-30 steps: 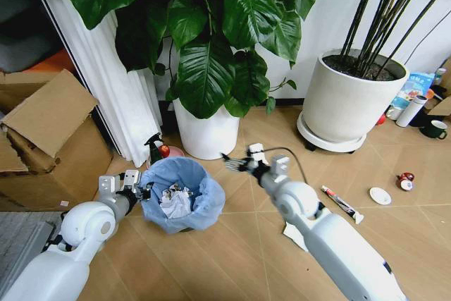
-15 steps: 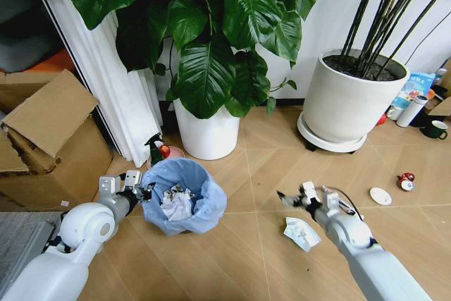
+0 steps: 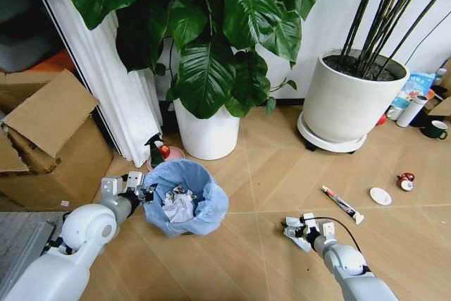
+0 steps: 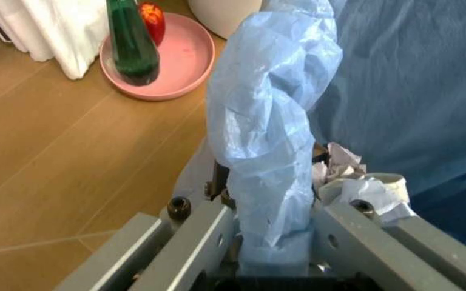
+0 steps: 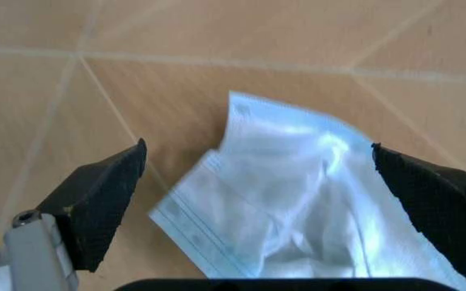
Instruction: Pick up the trash bin and place the garbage on the floor into it.
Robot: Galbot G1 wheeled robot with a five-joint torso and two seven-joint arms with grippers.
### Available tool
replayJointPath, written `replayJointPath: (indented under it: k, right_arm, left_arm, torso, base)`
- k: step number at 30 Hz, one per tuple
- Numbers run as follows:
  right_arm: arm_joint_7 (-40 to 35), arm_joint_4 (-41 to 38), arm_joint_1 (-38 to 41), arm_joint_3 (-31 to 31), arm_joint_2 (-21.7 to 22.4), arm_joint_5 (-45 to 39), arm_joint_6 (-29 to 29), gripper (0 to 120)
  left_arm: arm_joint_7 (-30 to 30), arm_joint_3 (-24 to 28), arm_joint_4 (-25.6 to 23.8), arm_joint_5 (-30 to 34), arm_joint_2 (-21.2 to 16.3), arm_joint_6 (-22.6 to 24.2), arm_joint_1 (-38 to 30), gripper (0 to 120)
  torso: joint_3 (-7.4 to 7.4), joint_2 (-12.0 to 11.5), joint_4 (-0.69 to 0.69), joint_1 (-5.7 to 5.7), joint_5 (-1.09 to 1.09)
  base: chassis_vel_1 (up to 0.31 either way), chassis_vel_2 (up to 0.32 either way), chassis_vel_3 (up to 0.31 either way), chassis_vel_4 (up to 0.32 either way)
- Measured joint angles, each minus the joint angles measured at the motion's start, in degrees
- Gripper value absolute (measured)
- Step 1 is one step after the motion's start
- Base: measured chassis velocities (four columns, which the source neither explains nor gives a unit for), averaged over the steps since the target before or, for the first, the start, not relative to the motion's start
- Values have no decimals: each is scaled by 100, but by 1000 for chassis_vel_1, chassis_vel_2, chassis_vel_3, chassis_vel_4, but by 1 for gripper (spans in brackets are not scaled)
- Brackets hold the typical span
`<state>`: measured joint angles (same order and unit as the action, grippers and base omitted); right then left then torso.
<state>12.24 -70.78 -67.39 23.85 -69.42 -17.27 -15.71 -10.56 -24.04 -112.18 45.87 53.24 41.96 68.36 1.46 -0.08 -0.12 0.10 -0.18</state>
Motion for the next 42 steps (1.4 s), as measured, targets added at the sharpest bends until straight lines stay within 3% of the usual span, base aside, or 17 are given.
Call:
replayJointPath:
  k: [4, 13, 30, 37, 42]
  right_arm:
    - [-45, 278, 100, -21, -68, 52, 15, 96]
    - [-90, 687, 302, 73, -161, 107, 117, 61]
    - [-244, 365, 186, 192, -182, 43, 281, 0]
    - [-370, -264, 229, 272, -71, -119, 409, 0]
    - [-540, -1211, 420, 187, 254, -647, 380, 0]
  left_arm:
    - [0, -1, 2, -10, -10, -6, 6, 0]
    - [-6, 15, -28, -5, -13, -8, 30, 0]
    - [-11, 16, -107, 6, -45, -13, 62, 0]
    - [-14, 19, -136, 7, -47, -16, 68, 0]
    - [-22, 13, -163, 6, -121, -17, 114, 0]
  torso:
    - [0, 0, 0, 0, 1]
    - [-1, 0, -2, 0, -5]
    - [1, 0, 0, 1, 3]
    - [1, 0, -1, 1, 1]
    - [1, 0, 0, 1, 1]
  base:
    - [0, 0, 0, 0]
    - [0, 0, 0, 0]
    - [0, 0, 0, 0]
    - [0, 0, 0, 0]
    - [0, 0, 0, 0]
